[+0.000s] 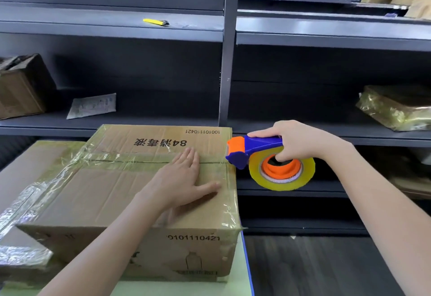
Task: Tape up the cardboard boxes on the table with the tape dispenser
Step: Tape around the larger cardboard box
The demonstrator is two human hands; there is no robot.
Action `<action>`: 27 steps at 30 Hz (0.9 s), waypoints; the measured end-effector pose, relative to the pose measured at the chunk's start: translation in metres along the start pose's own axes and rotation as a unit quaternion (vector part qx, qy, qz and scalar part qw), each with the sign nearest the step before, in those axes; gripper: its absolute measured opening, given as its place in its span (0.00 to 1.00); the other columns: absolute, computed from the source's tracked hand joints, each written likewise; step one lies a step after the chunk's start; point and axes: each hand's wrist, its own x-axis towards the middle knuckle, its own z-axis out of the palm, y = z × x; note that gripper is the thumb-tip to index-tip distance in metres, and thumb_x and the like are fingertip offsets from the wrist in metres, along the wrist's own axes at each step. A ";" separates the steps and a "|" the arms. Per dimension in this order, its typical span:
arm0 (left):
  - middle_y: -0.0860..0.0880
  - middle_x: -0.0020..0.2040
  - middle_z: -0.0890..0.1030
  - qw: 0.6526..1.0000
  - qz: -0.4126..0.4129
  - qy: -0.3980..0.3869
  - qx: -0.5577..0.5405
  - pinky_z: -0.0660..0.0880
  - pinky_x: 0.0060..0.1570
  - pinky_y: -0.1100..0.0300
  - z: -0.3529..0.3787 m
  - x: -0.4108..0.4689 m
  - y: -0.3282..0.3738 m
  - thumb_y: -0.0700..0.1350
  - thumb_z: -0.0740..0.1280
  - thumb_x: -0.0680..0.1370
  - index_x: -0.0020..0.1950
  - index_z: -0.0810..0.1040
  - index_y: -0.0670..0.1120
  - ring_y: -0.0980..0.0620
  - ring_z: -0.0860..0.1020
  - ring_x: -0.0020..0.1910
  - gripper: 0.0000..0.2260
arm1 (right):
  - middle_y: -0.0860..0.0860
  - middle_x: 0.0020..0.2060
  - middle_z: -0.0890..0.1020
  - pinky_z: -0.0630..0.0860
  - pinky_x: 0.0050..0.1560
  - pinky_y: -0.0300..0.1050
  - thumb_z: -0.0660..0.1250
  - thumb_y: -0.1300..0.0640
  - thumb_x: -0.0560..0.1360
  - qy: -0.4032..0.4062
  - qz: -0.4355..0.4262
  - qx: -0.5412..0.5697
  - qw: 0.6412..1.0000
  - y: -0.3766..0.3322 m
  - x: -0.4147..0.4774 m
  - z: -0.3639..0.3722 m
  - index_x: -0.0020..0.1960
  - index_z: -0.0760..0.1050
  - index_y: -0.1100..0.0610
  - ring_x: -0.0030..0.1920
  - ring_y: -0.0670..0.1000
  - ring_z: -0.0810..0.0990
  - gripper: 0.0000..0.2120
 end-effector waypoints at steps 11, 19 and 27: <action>0.45 0.77 0.41 0.998 0.042 0.043 0.004 0.38 0.74 0.57 0.019 0.010 0.038 0.72 0.49 0.73 0.77 0.39 0.40 0.52 0.38 0.76 0.46 | 0.43 0.42 0.67 0.71 0.42 0.38 0.70 0.56 0.73 0.000 0.005 -0.024 1.000 0.008 0.001 0.010 0.73 0.55 0.35 0.42 0.44 0.71 0.37; 0.43 0.77 0.41 0.998 0.052 0.036 0.016 0.37 0.72 0.59 0.017 0.011 0.038 0.69 0.51 0.74 0.77 0.40 0.40 0.50 0.39 0.76 0.44 | 0.43 0.42 0.70 0.72 0.41 0.40 0.70 0.55 0.71 0.007 0.032 0.001 0.999 0.030 -0.021 0.016 0.70 0.58 0.31 0.42 0.47 0.74 0.37; 0.45 0.77 0.40 0.993 0.093 0.063 0.031 0.37 0.73 0.58 0.020 0.013 0.040 0.67 0.35 0.63 0.77 0.39 0.46 0.50 0.38 0.76 0.46 | 0.45 0.43 0.69 0.73 0.43 0.41 0.69 0.54 0.70 0.007 0.050 -0.031 0.998 0.046 -0.032 0.035 0.70 0.57 0.29 0.43 0.47 0.73 0.37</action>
